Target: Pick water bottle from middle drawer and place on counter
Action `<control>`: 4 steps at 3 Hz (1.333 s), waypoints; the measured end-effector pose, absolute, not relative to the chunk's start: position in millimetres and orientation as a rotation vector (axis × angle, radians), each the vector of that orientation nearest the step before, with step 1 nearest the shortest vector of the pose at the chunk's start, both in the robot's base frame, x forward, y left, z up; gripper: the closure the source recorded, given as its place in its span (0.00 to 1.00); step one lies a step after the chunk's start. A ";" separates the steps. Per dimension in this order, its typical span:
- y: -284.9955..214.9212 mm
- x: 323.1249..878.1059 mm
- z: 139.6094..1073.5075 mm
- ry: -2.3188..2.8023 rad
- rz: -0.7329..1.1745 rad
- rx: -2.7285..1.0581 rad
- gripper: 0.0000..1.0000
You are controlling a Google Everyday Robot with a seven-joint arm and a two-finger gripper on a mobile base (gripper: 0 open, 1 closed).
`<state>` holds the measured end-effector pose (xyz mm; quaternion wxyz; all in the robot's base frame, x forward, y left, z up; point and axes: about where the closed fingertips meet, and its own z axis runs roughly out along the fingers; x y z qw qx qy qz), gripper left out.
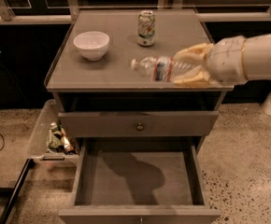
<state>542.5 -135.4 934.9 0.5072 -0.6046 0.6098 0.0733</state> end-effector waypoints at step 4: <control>-133.7 652.3 974.4 1.437 0.169 -1.343 1.00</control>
Offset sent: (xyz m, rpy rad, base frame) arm 0.0084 -0.0064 0.0264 0.0172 -0.0416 -0.0194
